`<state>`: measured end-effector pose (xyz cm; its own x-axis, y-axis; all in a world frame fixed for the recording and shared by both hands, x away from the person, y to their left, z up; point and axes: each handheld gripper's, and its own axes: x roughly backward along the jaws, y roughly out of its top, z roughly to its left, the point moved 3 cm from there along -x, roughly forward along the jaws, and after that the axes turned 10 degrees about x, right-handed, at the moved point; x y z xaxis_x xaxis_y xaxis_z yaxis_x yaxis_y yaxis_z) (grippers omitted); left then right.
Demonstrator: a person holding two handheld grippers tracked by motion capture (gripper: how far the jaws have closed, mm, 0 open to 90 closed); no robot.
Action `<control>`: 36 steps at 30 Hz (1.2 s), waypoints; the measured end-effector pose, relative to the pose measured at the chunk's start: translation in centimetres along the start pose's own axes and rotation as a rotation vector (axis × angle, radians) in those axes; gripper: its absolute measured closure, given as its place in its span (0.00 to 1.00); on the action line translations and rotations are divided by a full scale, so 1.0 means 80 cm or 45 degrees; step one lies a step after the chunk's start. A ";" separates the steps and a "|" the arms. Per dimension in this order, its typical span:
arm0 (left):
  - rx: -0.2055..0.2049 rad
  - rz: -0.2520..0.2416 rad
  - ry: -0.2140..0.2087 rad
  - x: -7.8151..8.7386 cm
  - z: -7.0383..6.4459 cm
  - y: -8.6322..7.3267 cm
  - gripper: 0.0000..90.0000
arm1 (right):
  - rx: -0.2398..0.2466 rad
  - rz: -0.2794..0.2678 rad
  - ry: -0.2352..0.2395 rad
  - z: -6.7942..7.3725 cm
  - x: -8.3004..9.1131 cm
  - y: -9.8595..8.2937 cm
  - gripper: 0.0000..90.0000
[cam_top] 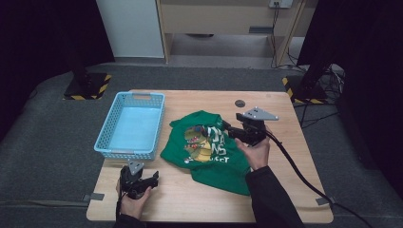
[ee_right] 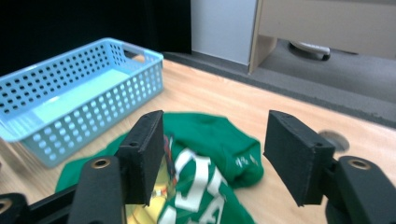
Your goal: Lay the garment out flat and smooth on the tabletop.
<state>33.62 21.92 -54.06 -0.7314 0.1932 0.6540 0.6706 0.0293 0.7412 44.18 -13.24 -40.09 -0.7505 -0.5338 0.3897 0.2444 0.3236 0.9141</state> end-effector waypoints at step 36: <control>-0.194 0.131 -0.134 -0.084 -0.098 0.056 0.24 | 0.012 0.404 0.054 0.035 -0.020 -0.199 0.33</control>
<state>40.58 13.08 -53.98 -0.6376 0.2889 0.7142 0.7090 -0.1427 0.6906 39.77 -15.32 -55.57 -0.6113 -0.4369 0.6599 0.4563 0.4867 0.7449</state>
